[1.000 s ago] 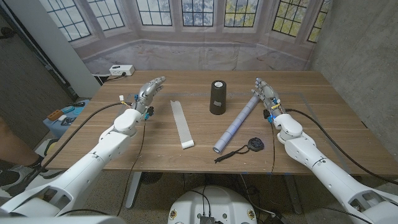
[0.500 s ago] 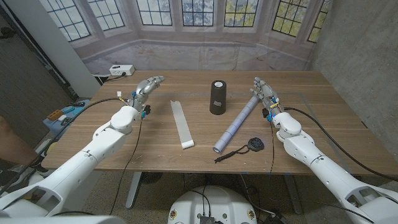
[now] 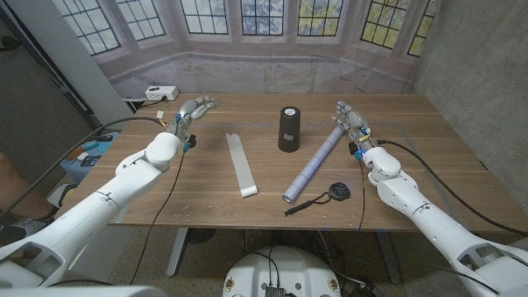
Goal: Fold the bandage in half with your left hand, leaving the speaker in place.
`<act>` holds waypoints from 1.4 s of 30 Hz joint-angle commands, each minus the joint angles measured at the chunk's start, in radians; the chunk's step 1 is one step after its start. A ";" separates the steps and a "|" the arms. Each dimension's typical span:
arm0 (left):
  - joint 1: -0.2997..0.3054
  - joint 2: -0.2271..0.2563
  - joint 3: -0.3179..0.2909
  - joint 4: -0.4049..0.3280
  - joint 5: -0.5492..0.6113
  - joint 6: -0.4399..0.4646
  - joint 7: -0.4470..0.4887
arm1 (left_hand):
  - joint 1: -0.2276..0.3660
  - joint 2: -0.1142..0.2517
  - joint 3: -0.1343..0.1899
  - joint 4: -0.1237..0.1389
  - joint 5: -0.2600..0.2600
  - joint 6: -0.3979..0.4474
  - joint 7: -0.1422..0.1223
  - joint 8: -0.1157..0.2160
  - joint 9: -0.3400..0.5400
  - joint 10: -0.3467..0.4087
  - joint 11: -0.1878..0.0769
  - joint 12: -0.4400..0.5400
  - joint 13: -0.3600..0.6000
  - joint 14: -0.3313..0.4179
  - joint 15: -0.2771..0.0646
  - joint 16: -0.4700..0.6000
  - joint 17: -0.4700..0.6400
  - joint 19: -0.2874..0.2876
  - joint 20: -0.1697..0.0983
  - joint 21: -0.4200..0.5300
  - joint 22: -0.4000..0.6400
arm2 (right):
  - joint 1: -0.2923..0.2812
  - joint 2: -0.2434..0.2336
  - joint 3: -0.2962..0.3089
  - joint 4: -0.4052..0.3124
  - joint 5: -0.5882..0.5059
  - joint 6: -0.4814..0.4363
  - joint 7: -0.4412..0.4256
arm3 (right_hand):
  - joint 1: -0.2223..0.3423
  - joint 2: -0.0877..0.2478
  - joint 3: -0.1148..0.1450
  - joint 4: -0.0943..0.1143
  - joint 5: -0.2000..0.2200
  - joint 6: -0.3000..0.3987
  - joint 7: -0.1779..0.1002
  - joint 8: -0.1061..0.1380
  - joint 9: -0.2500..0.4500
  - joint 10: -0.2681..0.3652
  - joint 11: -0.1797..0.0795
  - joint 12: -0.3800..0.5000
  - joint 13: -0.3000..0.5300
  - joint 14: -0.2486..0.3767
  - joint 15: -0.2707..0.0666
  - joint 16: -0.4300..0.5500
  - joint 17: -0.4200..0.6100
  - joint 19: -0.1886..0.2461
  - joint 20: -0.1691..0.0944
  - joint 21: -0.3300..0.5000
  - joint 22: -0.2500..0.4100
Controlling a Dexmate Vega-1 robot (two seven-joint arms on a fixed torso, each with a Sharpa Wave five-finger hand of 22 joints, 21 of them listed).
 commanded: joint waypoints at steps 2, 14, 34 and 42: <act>-0.055 0.079 0.037 -0.108 0.124 0.271 -0.051 | 0.015 -0.006 -0.015 0.002 0.000 0.016 0.000 -0.009 0.005 -0.025 0.032 -0.008 0.005 -0.029 0.016 -0.002 0.002 -0.017 0.015 -0.007 0.005 | 0.018 -0.011 0.000 0.012 -0.004 -0.002 0.012 | 0.013 -0.002 0.001 -0.009 0.000 0.010 0.001 0.002 0.001 0.009 0.004 0.006 0.003 0.010 -0.055 0.009 0.000 0.009 -0.069 0.007 0.003; -0.192 0.132 0.156 -0.169 0.277 0.489 -0.174 | 0.013 -0.038 -0.046 0.006 -0.015 0.047 -0.009 -0.013 0.005 -0.073 0.072 -0.011 0.005 -0.088 0.052 -0.004 0.003 -0.049 0.044 -0.013 0.005 | 0.058 0.003 -0.011 0.063 -0.008 0.005 0.038 | 0.015 -0.002 0.002 -0.013 0.000 0.019 0.009 0.004 0.001 0.012 0.009 0.007 0.003 0.012 -0.054 0.011 -0.002 0.014 -0.068 0.008 0.003; -0.318 0.114 0.335 -0.180 0.574 0.696 -0.301 | 0.035 -0.049 -0.066 0.007 -0.022 0.121 -0.032 -0.007 0.004 -0.148 0.092 -0.015 0.002 -0.191 0.076 -0.004 0.002 -0.108 0.059 -0.015 0.003 | 0.071 0.020 -0.008 0.109 -0.009 0.033 0.032 | 0.023 0.001 0.006 -0.024 0.000 0.057 0.023 0.013 0.000 0.031 0.031 0.013 0.003 0.028 -0.045 0.018 -0.006 0.031 -0.064 0.012 0.003; -0.361 0.090 0.374 -0.163 0.613 0.776 -0.381 | 0.058 -0.039 -0.060 0.003 -0.014 0.164 -0.002 0.000 0.005 -0.156 0.109 -0.011 0.000 -0.205 0.077 -0.001 0.002 -0.120 0.038 -0.015 0.002 | 0.073 0.023 -0.008 0.117 -0.010 0.041 0.033 | 0.026 0.001 0.008 -0.028 0.000 0.072 0.031 0.015 -0.001 0.041 0.038 0.015 0.003 0.033 -0.041 0.020 -0.008 0.038 -0.060 0.013 0.002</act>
